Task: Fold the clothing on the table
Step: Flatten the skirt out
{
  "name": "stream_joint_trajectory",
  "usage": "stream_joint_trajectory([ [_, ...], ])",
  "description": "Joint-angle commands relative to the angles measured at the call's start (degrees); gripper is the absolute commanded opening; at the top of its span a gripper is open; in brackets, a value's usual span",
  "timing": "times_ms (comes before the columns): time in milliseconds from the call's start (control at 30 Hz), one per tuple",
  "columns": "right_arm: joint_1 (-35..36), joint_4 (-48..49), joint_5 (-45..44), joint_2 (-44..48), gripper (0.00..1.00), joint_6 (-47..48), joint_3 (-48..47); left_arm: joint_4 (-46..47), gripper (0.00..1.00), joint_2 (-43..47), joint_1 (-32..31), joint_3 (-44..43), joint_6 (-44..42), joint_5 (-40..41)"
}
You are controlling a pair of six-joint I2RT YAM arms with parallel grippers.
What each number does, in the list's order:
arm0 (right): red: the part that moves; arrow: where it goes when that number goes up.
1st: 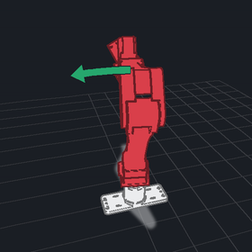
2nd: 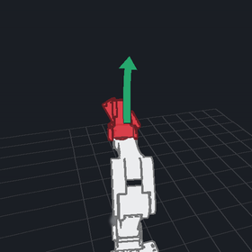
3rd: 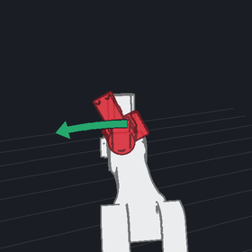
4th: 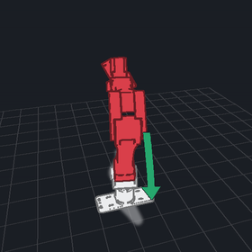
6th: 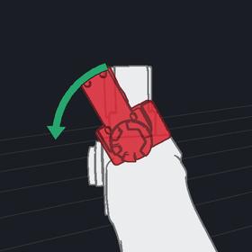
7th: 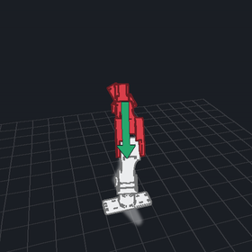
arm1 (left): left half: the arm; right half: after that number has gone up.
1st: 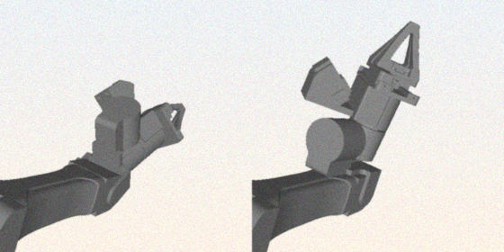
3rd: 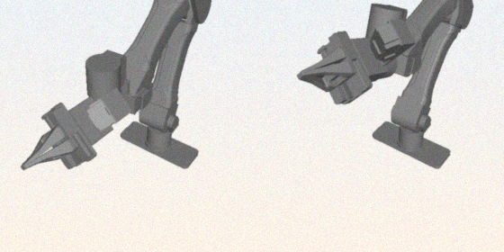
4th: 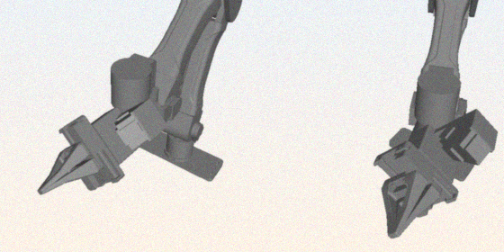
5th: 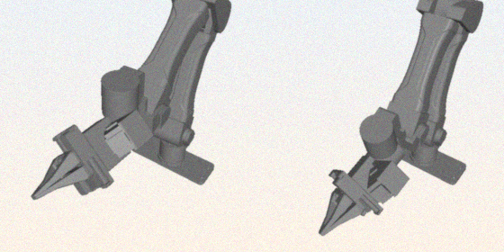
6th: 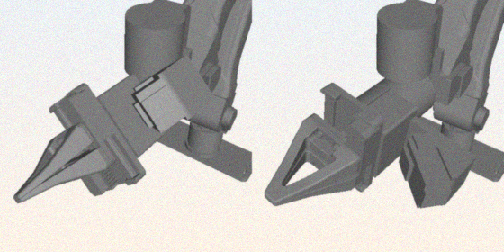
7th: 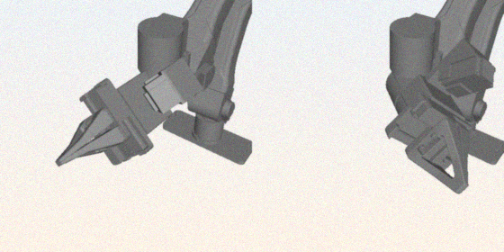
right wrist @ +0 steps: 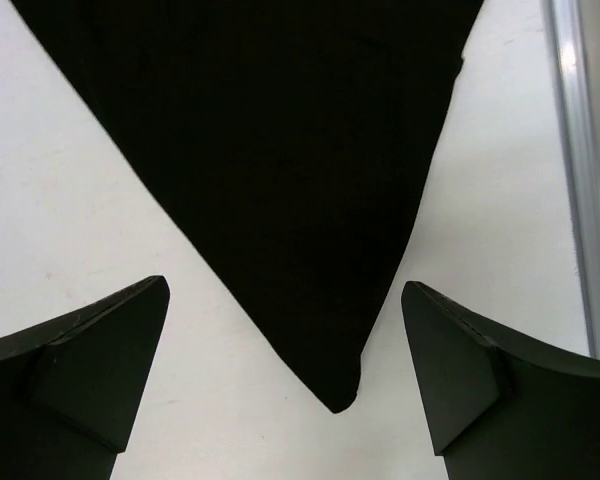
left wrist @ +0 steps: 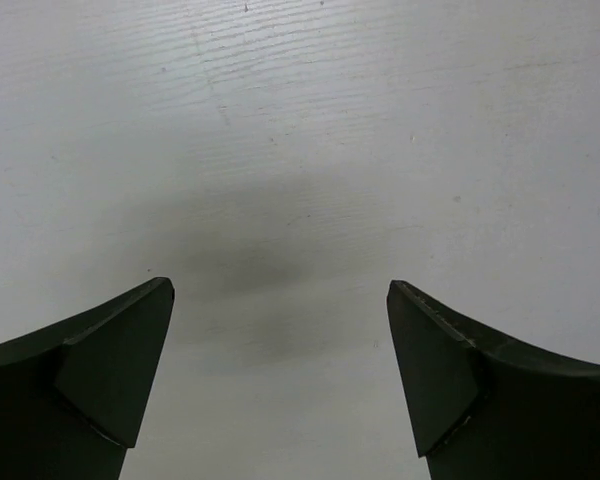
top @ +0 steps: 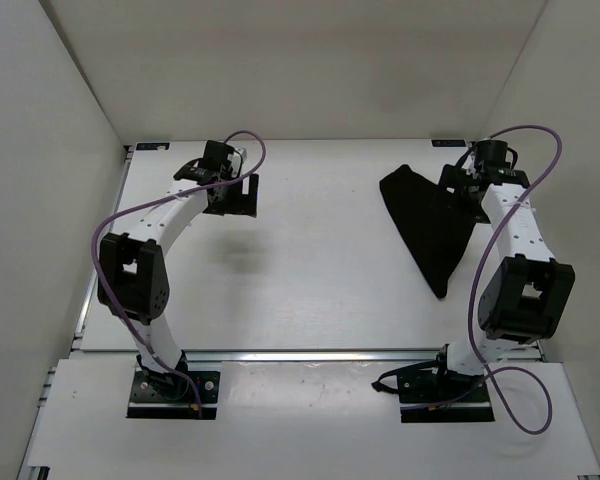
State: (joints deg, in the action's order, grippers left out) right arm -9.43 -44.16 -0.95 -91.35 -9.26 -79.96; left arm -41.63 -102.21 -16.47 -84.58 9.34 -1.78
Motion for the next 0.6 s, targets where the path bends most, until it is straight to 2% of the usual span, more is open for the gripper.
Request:
stream_joint_trajectory([
  [0, -1.6, 0.7, -3.1, -2.2, 0.99, -1.4, -4.0, 3.0, 0.99, 5.7, -0.6, 1.1, -0.6, 2.8],
  [200, -4.0, 4.3, -9.7, -6.2, 0.99, -3.0, -5.3, 3.2, 0.99, 5.1, -1.3, -0.4, -0.6, 1.8],
  [300, -6.5, 8.4, -10.2, -7.6, 0.99, -3.7, -5.5, 4.1, 0.98, 6.3, -1.1, 1.0, -0.1, -0.2],
  [567, -11.7, 16.5, -4.8, -13.4, 0.98, -7.8, -5.6, 4.4, 0.99, 5.9, 0.6, 1.6, 1.1, -6.2],
])
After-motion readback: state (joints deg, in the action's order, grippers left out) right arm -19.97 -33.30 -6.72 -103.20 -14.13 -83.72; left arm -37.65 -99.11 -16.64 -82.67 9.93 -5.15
